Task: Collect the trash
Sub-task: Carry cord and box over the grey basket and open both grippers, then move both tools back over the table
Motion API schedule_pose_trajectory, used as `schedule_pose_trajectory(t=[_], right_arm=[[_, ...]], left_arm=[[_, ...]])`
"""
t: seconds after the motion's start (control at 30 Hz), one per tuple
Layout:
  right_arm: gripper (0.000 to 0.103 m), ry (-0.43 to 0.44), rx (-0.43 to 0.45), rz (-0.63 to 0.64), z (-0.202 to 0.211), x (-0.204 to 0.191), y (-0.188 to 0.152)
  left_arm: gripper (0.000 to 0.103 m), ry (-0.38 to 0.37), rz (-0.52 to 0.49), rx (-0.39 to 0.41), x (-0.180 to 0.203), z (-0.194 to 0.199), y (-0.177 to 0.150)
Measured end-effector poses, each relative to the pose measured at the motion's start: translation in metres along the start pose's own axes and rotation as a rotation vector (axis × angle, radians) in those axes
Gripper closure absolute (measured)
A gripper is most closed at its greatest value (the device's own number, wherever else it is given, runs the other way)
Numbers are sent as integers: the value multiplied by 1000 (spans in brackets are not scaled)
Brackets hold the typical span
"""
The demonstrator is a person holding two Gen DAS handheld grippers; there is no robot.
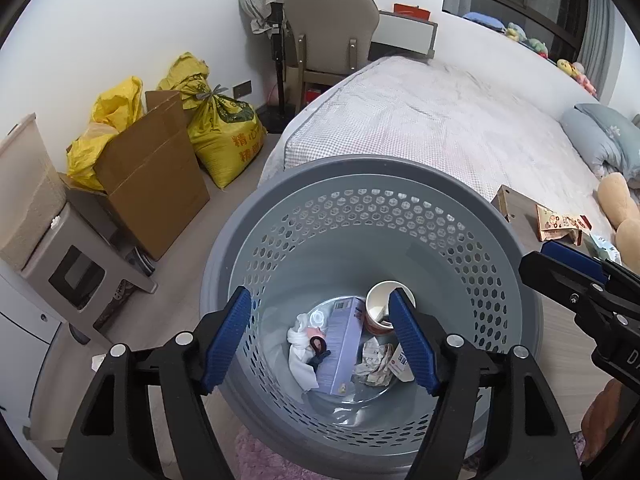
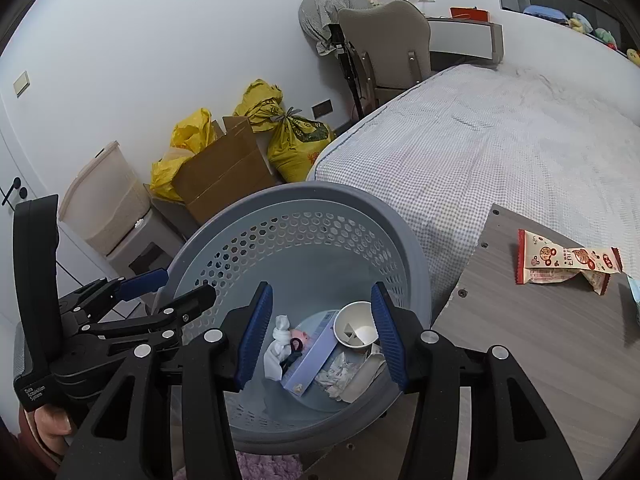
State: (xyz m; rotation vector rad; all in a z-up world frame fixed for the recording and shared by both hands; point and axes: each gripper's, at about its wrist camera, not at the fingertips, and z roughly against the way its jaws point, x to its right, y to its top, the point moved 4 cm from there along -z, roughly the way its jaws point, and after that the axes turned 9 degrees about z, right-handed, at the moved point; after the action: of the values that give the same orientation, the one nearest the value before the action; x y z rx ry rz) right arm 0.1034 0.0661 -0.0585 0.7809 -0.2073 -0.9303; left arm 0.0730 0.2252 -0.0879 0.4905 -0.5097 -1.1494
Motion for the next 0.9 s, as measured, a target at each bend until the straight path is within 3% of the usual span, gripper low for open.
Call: schedule_pose_trajectory(t=[0.5, 0.9], right_arm=[[47, -42, 40, -8, 28, 2, -5], [44, -129, 63, -79, 64, 34, -33]], left_arm=[[22, -9, -10, 37, 5, 16, -1], [19, -70, -64, 46, 43, 24, -8]])
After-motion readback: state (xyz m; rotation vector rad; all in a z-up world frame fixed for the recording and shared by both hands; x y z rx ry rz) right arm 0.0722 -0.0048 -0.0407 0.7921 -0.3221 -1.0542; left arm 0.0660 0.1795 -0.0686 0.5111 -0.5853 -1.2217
